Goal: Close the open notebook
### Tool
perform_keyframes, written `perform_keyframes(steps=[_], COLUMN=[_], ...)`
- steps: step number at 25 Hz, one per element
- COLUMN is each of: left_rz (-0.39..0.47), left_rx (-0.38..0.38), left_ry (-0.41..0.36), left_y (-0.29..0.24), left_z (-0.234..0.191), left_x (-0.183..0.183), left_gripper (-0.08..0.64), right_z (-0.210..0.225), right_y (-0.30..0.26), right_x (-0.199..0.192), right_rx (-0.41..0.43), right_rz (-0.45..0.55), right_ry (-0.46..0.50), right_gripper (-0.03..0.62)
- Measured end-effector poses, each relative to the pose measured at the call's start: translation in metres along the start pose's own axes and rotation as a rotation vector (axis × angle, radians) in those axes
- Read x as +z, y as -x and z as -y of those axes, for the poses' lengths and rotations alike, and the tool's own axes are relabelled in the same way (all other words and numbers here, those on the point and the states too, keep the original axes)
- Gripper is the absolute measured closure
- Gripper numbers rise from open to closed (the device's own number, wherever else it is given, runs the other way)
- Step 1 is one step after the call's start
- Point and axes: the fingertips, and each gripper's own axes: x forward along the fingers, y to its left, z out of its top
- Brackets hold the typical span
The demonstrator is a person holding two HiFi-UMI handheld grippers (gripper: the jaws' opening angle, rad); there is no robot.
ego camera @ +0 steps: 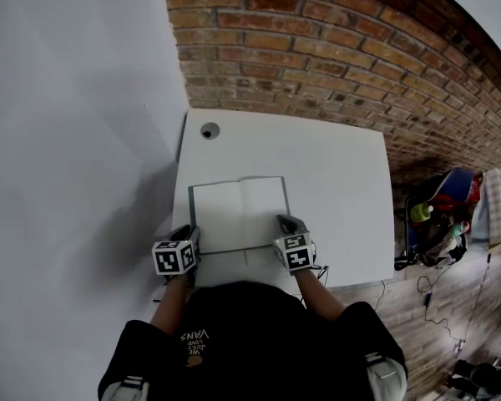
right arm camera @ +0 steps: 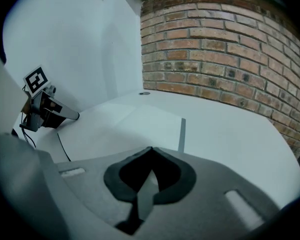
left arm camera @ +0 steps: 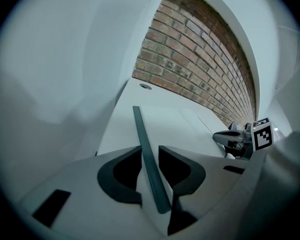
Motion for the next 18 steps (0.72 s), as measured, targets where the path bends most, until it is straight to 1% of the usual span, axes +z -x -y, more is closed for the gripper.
perform_keyframes(steps=[1,9,14,18], left_rz=[-0.01,-0.043,-0.075,-0.084], left_rx=[-0.003,-0.026,-0.032,-0.023], left_ry=[0.005,0.021,0.003,0.01], left_y=[-0.0008,-0.0028,-0.0026,-0.0013], left_z=[0.0006,0.0058,0.0097,0.01], left_x=[-0.0006,-0.0016,0.0007,0.0014], left_gripper=[0.451,0.4,0.397,0.397], right_z=[-0.0003,-0.0048,-0.005,-0.0051], right_y=[0.0002,0.0007,-0.0021,-0.0008], right_x=[0.0006,0.0034,0.0011,0.0018], right_rx=[-0.001,0.002,-0.022,-0.012], right_rz=[-0.002,-0.008,-0.028,-0.032], right_ry=[0.004,0.01,0.035,0.026], right_gripper=[0.594,0.594,0.594,0.595])
